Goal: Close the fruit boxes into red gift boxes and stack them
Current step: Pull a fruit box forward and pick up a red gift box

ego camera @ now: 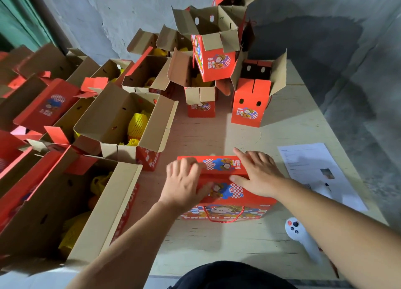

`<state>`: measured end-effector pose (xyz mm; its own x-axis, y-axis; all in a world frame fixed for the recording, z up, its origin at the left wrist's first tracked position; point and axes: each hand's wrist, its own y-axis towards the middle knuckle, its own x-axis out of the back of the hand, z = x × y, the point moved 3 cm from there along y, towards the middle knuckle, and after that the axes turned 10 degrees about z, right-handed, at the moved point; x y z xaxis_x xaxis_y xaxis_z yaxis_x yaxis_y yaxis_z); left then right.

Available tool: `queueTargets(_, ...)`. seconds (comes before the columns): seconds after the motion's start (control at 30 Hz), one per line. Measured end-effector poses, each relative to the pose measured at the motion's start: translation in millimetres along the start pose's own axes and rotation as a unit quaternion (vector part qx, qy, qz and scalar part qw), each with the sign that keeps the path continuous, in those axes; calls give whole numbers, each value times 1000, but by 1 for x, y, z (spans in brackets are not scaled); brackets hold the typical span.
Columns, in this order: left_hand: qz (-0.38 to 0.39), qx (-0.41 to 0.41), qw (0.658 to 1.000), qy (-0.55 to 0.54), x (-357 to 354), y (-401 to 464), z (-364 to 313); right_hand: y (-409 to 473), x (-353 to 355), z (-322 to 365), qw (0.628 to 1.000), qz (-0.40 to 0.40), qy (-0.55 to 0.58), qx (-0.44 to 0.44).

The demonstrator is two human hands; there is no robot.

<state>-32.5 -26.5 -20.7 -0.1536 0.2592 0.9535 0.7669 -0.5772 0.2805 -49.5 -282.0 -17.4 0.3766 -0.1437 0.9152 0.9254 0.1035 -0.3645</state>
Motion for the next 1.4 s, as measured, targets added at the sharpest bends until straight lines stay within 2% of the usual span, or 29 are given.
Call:
queueTargets(0.03,0,-35,999,-5,0,-7,-7,0,1,-1,1000,-2,16,3)
queueTargets(0.1,56,-72,996,17,-4,-18,-17,0,4,-2,999,-10,46,1)
queueTargets(0.17,100,-59,992,47,-5,-25,-22,0,9,-1,995,-9,96,-14)
queueTargets(0.3,113,-7,991,70,1,-25,-29,2,24,-2,981,37,189,-20)
queueTargets(0.5,177,38,982,60,5,-15,-29,-10,29,10,997,15,82,4)
queueTargets(0.6,168,30,983,66,8,-10,-27,-14,32,12,999,11,43,10)
queueTargets(0.73,122,20,991,58,8,-17,-15,-20,29,9,997,-1,74,4)
queueTargets(0.97,135,9,990,43,8,-20,-7,-28,7,17,999,-29,3,-23)
queueTargets(1.13,151,-37,985,72,10,-14,-1,-25,15,11,1000,5,6,-28)
queueTargets(1.33,103,-50,992,43,2,-23,2,-23,-8,10,996,26,31,-81)
queueTargets(1.4,133,-39,989,44,2,-21,2,-24,-14,12,993,41,37,-105)
